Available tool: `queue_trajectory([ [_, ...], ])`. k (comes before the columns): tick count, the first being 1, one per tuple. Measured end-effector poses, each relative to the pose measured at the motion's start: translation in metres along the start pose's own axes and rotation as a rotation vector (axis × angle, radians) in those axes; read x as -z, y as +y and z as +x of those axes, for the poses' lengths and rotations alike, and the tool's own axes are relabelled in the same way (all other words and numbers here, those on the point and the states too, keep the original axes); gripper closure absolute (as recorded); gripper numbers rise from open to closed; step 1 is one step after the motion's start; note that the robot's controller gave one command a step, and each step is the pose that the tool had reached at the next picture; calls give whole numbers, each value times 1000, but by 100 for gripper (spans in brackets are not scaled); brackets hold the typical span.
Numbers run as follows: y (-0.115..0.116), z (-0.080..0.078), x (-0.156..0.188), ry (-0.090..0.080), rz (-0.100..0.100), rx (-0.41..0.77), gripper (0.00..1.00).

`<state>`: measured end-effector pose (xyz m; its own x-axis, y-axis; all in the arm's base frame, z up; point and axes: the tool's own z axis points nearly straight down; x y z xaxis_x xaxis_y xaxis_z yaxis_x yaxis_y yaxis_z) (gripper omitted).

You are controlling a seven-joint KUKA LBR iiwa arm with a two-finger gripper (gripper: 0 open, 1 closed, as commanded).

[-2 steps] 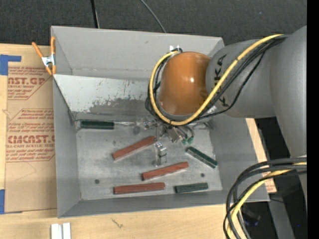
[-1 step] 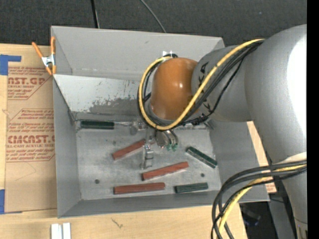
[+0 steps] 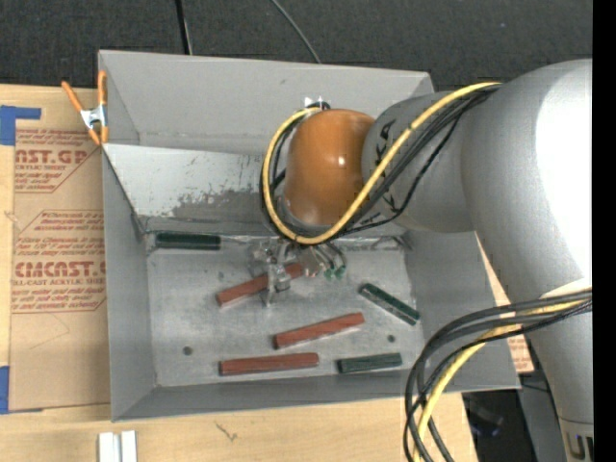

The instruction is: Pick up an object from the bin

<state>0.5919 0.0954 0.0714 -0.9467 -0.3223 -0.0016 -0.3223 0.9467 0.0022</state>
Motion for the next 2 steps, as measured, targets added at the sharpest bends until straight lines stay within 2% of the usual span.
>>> queue_trajectory([
  [1, 0, 0, 0, 0, 0, 0, 100],
  [2, -2, 46, 169, -4, 2, -68, 100],
])
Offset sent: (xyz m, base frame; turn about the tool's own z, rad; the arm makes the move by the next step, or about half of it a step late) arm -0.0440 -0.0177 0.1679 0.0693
